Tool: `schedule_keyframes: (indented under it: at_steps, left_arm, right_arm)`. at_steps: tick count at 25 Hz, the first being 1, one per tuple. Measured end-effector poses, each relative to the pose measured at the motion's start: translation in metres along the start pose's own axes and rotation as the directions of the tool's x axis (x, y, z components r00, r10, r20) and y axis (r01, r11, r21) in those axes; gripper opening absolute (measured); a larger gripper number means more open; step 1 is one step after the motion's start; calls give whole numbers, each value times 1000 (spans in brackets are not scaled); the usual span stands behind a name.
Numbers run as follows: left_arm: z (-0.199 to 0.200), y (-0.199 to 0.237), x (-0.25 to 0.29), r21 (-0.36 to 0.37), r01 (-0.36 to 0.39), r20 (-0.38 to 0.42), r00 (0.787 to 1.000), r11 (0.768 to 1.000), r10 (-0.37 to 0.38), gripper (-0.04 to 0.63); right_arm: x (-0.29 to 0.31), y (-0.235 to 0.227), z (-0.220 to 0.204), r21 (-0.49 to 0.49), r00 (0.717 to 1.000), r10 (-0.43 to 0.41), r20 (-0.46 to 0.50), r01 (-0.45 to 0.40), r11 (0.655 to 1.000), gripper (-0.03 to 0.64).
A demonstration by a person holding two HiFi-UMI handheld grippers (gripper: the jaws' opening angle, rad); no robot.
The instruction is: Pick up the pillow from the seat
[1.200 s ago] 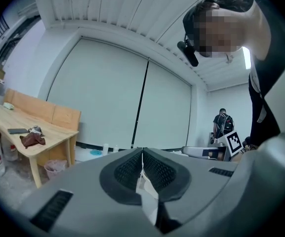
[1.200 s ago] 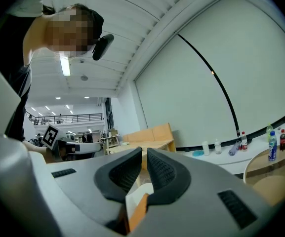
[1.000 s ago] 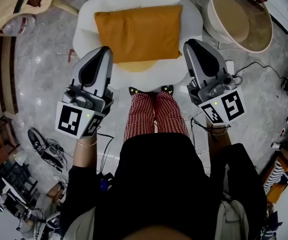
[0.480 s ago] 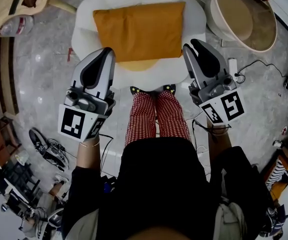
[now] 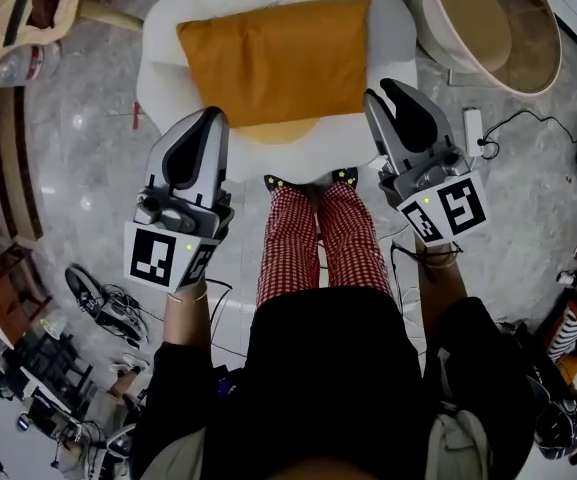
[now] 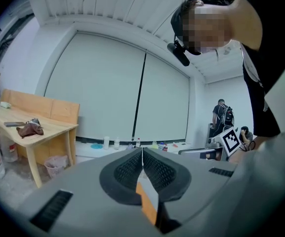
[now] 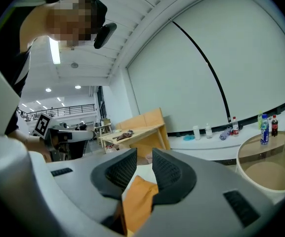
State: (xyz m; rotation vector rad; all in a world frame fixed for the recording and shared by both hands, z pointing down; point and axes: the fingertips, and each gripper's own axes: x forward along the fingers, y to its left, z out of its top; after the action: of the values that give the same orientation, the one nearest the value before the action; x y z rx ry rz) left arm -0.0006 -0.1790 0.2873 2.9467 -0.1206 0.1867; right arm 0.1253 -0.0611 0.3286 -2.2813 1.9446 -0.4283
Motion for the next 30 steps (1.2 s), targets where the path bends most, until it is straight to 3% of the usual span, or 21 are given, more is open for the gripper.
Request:
schedule_keyframes:
  at_steps: [5, 10, 14, 30]
  left_arm:
    - [-17, 2, 5, -35, 4, -18, 1000, 999, -5, 11]
    - [-36, 3, 14, -72, -3, 15, 1000, 997, 4, 11]
    - [-60, 11, 12, -65, -27, -35, 999, 998, 25, 11]
    - [-108, 30, 7, -96, -85, -72, 994, 992, 79, 11]
  right_arm:
    - [4, -11, -23, 13, 999, -22, -29, 22, 1000, 92]
    - [5, -30, -47, 58, 998, -44, -50, 47, 997, 105]
    - [10, -42, -65, 85, 996, -59, -69, 64, 994, 118]
    - [44, -72, -130, 94, 987, -94, -131, 107, 990, 169]
